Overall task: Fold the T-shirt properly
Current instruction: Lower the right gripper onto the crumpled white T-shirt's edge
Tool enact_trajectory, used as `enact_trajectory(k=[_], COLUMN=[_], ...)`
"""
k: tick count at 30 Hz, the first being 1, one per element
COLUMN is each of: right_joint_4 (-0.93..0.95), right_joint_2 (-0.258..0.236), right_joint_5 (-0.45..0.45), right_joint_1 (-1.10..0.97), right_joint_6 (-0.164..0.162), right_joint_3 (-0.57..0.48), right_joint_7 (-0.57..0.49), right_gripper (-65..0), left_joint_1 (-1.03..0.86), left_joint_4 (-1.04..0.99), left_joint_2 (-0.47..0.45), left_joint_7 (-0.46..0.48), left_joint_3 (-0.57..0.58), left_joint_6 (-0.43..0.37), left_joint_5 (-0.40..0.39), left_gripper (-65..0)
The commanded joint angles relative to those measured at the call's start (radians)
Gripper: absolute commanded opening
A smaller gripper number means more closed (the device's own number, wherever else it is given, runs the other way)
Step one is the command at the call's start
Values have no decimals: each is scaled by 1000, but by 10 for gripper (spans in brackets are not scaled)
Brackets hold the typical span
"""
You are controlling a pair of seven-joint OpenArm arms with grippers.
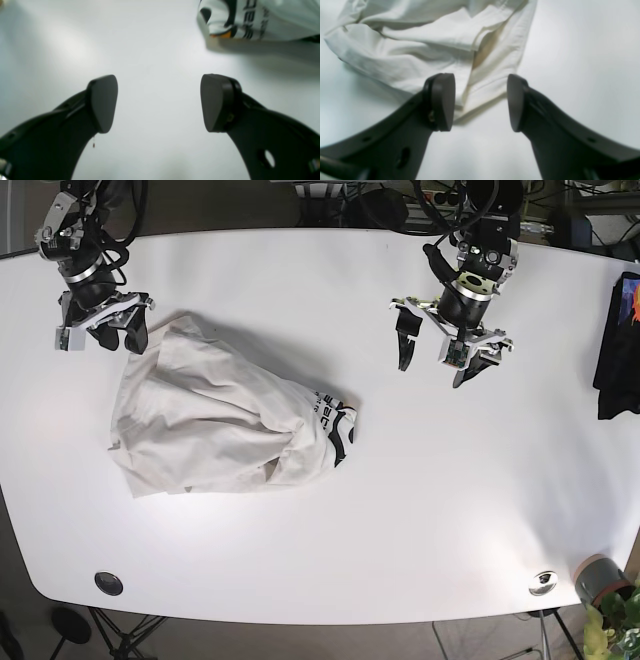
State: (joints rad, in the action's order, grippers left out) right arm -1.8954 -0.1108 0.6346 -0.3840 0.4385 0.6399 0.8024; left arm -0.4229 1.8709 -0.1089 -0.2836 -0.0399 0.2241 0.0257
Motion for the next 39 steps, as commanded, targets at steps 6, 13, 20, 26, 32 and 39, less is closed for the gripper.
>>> enact_trajectory(k=[6, 13, 20, 26, 32, 39], right_joint_4=[141, 320, 529, 612, 658, 655], right_joint_2=[-53, -128, -192, -198, -185, -168], right_joint_5=[175, 305, 387, 385, 383, 383], right_joint_1=[112, 164, 219, 244, 260, 264], right_joint_6=[6, 6, 6, 4, 4, -2], right_joint_3=[91, 103, 100, 97, 79, -1], right_joint_7=[119, 140, 142, 142, 142, 136], right_gripper=[-328, -328, -330, -330, -330, -330], left_joint_1=[0, 2, 3, 5, 19, 20], left_joint_4=[16, 16, 16, 16, 16, 16], left_joint_2=[-4, -5, -5, -5, -5, -5], left_joint_7=[22, 22, 20, 20, 20, 20], left_joint_3=[-1, -1, -1, -1, -1, -1], left_joint_6=[-4, -4, -4, -4, -4, -4], left_joint_5=[-8, -8, -8, -8, -8, -8], left_gripper=[-172, -172, -172, -172, -172, -172])
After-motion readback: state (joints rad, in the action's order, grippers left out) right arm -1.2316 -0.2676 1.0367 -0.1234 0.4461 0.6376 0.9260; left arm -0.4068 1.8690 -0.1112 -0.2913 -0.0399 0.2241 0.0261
